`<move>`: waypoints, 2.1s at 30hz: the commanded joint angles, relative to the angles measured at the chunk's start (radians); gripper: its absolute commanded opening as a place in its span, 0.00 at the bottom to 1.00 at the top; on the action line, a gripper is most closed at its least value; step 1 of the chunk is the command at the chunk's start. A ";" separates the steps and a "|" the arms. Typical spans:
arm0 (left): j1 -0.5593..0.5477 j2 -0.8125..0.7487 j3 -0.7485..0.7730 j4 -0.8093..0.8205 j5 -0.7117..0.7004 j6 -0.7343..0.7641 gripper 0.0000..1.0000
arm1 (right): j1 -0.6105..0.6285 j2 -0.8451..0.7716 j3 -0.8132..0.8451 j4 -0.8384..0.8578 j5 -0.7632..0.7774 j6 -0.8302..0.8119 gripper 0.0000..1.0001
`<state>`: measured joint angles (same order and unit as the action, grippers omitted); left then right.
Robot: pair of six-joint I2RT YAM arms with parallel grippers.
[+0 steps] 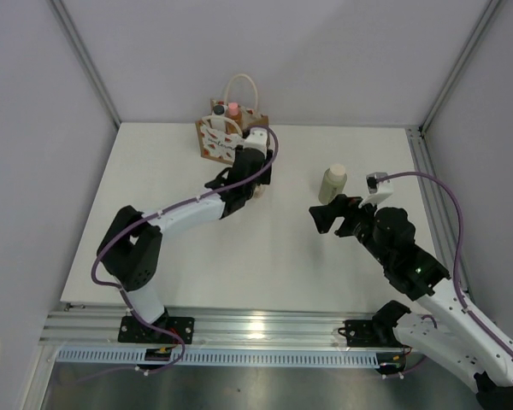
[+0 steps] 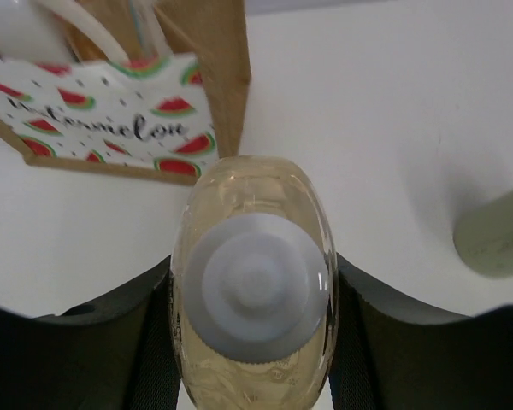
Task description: Place the personal care products into the canvas bag
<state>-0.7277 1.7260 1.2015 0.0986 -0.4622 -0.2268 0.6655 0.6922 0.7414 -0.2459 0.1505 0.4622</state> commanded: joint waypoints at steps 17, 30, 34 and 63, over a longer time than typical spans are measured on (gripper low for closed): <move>0.232 0.167 0.745 0.018 0.125 0.179 0.00 | -0.001 -0.080 -0.010 0.020 -0.003 0.023 0.93; 0.347 0.435 1.007 0.122 0.306 0.130 0.00 | -0.001 -0.085 -0.011 0.016 0.024 0.007 0.93; 0.350 0.509 1.072 0.122 0.321 0.136 0.00 | -0.001 -0.088 -0.011 0.016 0.018 0.010 0.93; 0.369 0.509 0.940 0.159 0.189 0.325 0.00 | 0.002 -0.135 -0.010 0.014 -0.019 0.023 0.93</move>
<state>-0.3813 2.3100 2.1387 0.1493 -0.2806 0.0677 0.6655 0.5671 0.7330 -0.2497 0.1478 0.4778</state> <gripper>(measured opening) 0.573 0.929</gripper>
